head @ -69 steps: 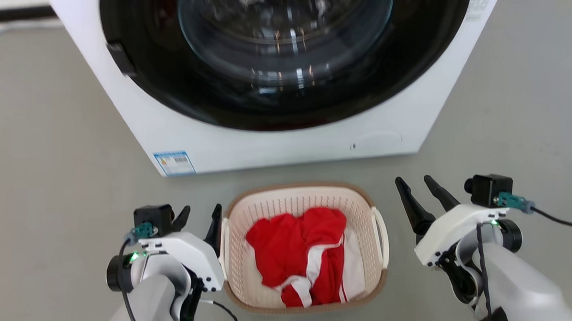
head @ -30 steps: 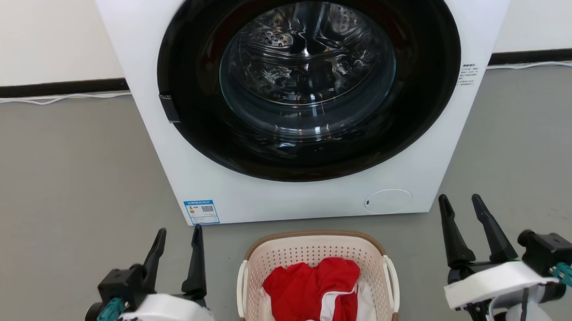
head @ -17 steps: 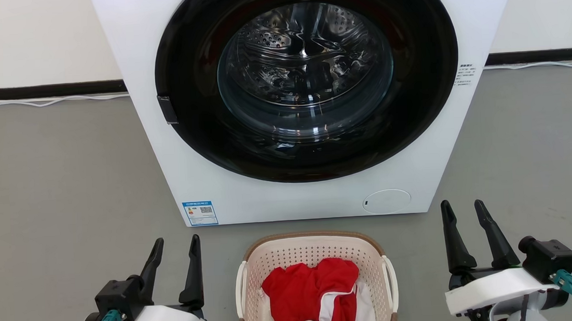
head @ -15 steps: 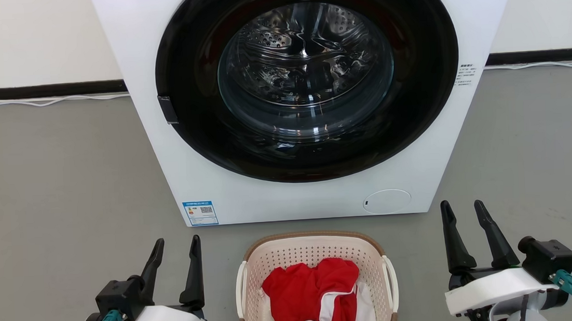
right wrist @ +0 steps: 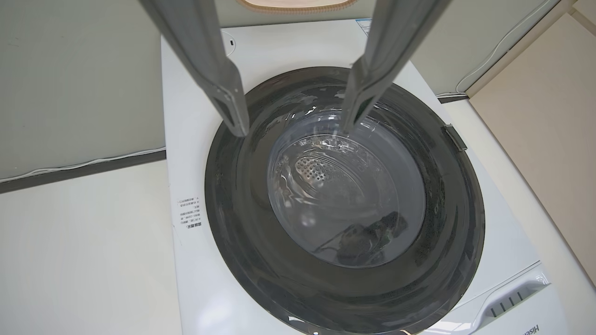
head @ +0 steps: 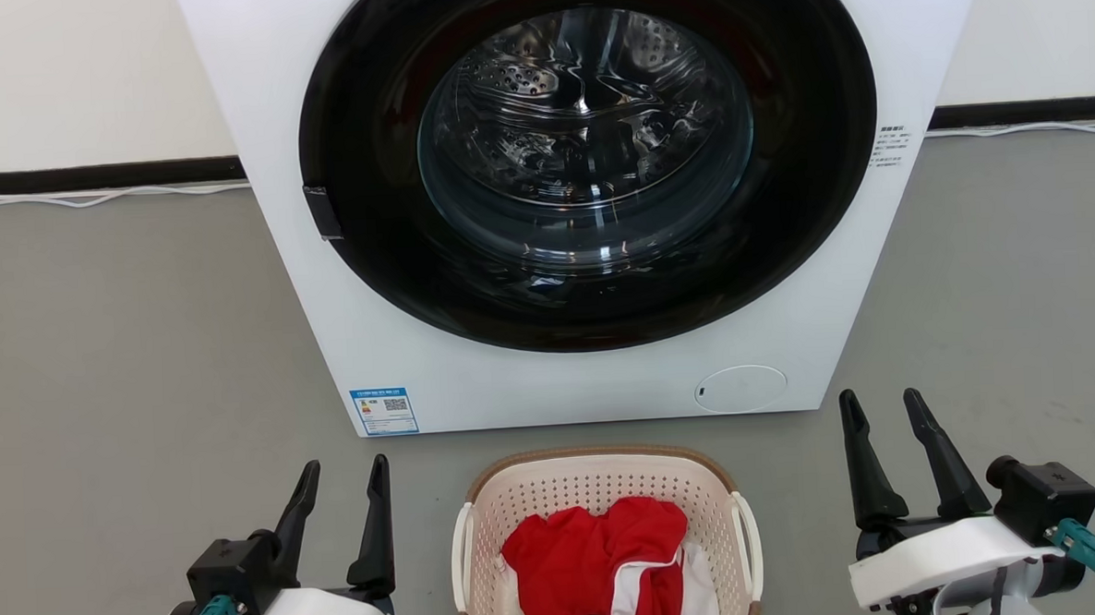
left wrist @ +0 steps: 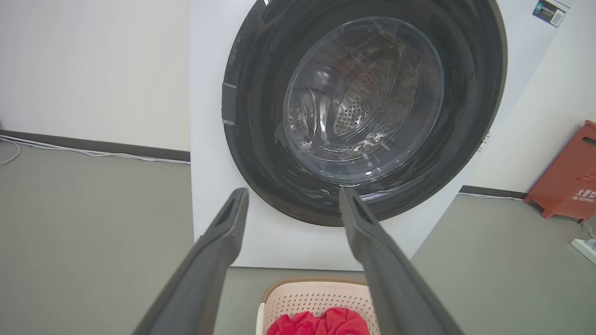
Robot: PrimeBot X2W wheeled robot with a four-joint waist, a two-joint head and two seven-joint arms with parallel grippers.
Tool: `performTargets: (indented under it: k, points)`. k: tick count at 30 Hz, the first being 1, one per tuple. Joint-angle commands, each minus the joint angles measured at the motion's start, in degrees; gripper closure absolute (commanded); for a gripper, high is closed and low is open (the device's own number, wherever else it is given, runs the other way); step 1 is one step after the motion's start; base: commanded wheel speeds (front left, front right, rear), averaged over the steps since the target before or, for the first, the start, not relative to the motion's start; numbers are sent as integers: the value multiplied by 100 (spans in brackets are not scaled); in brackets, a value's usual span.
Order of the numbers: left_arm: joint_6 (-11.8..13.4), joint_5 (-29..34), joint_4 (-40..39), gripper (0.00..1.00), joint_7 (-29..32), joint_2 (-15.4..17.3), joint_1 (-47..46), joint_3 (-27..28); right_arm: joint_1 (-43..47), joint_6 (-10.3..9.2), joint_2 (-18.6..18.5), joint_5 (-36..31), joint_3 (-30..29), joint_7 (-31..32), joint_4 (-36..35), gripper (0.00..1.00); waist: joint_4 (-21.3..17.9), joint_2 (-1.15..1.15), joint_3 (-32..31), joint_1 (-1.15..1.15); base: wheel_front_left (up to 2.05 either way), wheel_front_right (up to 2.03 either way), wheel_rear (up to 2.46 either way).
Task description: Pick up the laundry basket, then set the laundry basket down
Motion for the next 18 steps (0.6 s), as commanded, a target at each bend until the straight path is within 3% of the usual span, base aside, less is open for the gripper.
performTargets:
  k: [1,15,16,18]
  points:
    - [2,11,-124,0,-35,29,-148,157,-127,36,-9,-67,160,-61,-120,0,-3,0,0,0,0,0,0]
    - [-5,-197,-17,0,-35,28,-179,81,-150,36,-14,-58,179,-61,-65,0,-7,0,-18,0,0,0,0]
    - [-1,-193,118,100,0,-3,-1,-82,-2,0,1,-28,25,0,67,100,-8,0,-18,0,0,0,0]
    - [0,-208,323,100,7,-39,103,-81,85,-5,43,-13,21,14,248,100,-10,0,-18,0,0,0,0]
